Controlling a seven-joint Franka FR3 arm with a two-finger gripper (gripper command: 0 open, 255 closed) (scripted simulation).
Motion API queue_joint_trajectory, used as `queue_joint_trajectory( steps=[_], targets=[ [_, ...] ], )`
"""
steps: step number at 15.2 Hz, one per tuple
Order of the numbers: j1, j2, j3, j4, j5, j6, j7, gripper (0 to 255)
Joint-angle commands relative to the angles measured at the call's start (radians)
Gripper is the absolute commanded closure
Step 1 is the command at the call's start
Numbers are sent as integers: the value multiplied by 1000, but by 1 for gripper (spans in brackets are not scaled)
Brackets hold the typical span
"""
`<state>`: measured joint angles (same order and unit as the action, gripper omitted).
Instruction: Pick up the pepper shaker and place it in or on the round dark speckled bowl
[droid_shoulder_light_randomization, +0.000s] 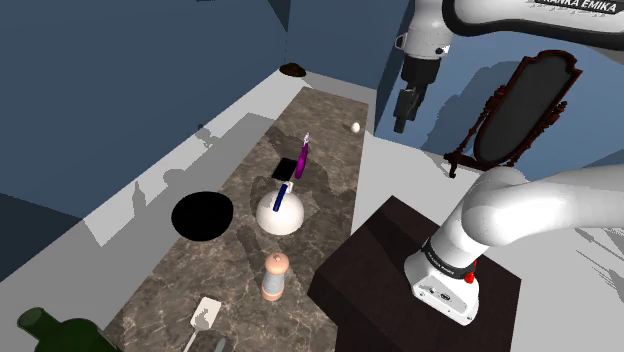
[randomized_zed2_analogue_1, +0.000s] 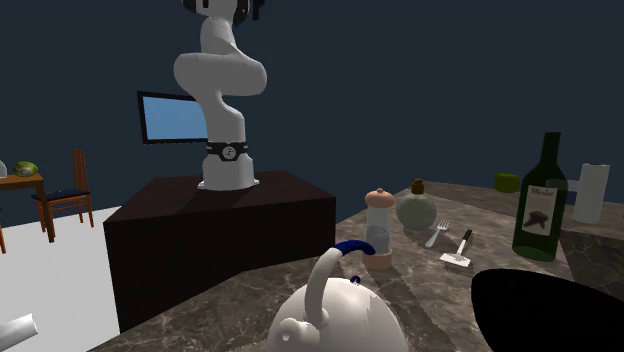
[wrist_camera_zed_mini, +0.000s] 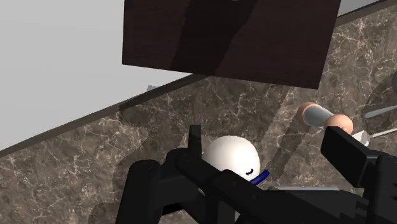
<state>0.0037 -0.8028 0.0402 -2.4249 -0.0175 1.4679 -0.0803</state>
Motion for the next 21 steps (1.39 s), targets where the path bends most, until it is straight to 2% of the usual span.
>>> queue_joint_trajectory(
  steps=[1,7,12,17,21],
  targets=[
    [0,0,0,0,0,0,0,0],
    [49,-20,86,-167,84,188,82,0],
    [99,14,170,-274,158,365,149,0],
    [147,106,265,-344,229,566,217,0],
    [175,225,348,-369,271,742,276,0]
  ],
)
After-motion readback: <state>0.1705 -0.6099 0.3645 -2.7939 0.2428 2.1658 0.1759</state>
